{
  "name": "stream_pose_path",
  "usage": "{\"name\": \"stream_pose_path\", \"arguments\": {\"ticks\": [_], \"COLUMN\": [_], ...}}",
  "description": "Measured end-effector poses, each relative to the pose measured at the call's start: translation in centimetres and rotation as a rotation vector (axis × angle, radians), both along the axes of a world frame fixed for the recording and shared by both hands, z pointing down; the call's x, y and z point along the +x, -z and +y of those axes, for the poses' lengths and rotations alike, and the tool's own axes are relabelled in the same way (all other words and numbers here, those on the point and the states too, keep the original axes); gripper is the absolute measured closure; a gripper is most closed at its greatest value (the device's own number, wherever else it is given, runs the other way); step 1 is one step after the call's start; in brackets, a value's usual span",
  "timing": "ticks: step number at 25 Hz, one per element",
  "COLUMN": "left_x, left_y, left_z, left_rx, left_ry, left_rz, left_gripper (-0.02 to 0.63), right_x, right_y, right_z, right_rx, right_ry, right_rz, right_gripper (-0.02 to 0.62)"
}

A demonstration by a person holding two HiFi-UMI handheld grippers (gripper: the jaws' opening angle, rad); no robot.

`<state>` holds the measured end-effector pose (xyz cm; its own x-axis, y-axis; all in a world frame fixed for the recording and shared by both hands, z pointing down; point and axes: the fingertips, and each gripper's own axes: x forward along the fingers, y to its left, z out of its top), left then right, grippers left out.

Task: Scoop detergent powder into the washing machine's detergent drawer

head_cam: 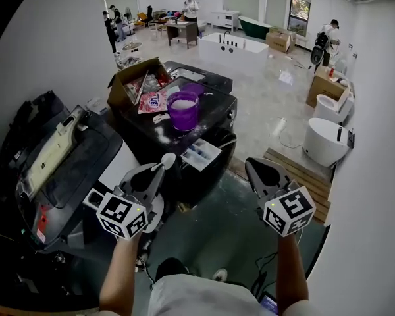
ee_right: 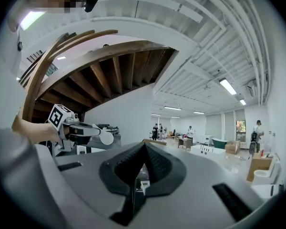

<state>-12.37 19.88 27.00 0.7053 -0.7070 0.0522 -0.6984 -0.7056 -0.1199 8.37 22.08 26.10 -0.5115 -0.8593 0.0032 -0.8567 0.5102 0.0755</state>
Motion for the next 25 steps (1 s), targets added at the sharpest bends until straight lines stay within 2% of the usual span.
{"name": "stream_pose_path", "arguments": {"ticks": [5,12,20,25], "left_x": [0.7,1.4,0.8,-0.3], "left_y": [-1.4,-2.3,-2.2,-1.2], "left_z": [-1.0,-6.5,-20.3,-29.8], "left_rx": [-0.027,-0.034,-0.016,-0.013], "left_ry": [0.025,0.017,-0.041,-0.100], "left_rz": [0.010,0.017,0.018,0.010], "left_gripper": [0.592,0.592,0.592,0.592], "right_x": [1.1,2.6,2.4,0.5], "right_y": [-1.0,-2.5,-2.2,-0.7], "right_z": [-1.0,-5.6,-17.1,-25.4], "right_rx": [-0.013,-0.020,-0.028,-0.016], "right_ry": [0.016,-0.019,-0.093,-0.154], "right_rz": [0.035,0.072,0.055,0.052], "right_gripper": [0.600,0.600,0.600,0.598]}}
